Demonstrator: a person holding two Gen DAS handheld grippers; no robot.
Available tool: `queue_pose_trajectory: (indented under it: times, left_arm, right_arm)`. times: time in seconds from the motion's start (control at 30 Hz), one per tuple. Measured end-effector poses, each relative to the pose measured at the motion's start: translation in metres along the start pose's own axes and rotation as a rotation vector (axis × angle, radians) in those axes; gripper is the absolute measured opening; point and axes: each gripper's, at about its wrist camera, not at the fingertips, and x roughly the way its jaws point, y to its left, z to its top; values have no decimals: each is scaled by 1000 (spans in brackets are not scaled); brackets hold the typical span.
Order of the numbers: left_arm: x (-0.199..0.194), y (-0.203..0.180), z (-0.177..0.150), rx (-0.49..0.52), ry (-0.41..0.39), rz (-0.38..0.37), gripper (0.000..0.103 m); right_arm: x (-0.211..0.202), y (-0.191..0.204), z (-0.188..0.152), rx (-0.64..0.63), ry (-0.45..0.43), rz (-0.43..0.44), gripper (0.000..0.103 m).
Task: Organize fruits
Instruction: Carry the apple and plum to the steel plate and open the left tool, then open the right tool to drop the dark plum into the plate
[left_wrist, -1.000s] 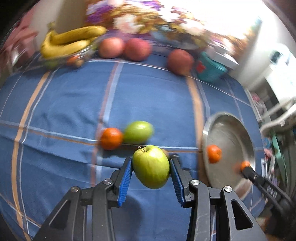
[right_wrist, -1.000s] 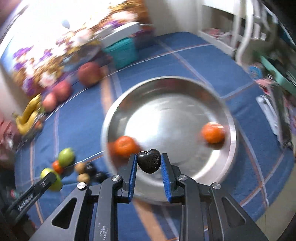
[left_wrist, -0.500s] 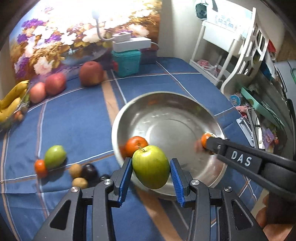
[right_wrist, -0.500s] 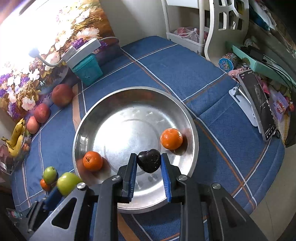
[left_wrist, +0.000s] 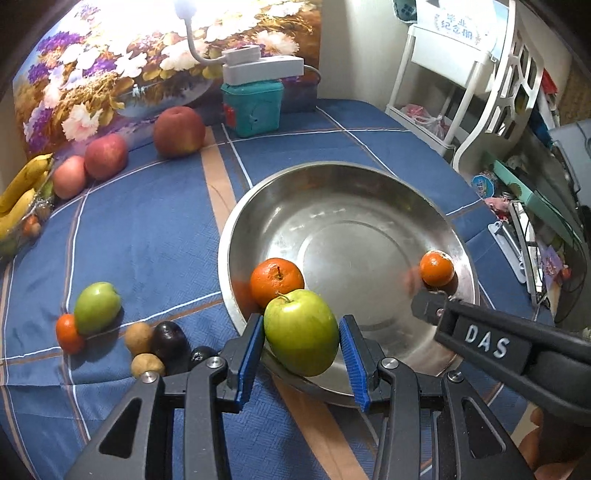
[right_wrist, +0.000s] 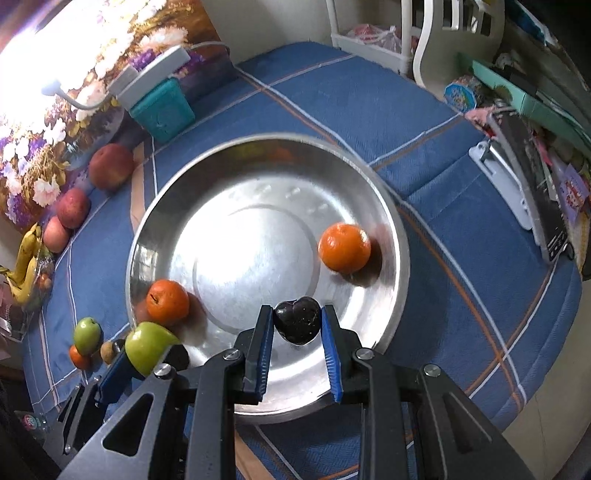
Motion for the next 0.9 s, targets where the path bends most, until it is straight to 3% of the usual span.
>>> queue_pose_trajectory:
  times: [0.23,0.33,0.47,0.57,0.6,0.77,0.9]
  left_arm:
    - [0,-3,0,23,4,-5,47]
    - [-3,-7,1,35,-10,2,57]
    - [-6,-7,1,45,-14,-2,58]
    - [-8,-5,2,42,-18,-2,58]
    - [-9,-4,3,37,-20,-2,58]
    - [-14,7,6,-8,-7,24,60]
    - [-16,30,9,-104,28,68,62]
  right_arm:
    - [1,0,-1,0,6,-6,27]
    - [2,0,-1,-4,6,-12,27]
    - [3,2,0,-5,9,-11,28]
    - [-1,1,1,3,-7,-12,37]
    - [-2,1,2,11,-12,-2,41]
    - [-7,1,4,12,-33,5,41]
    - [-12,3,5,9,-53,-4,42]
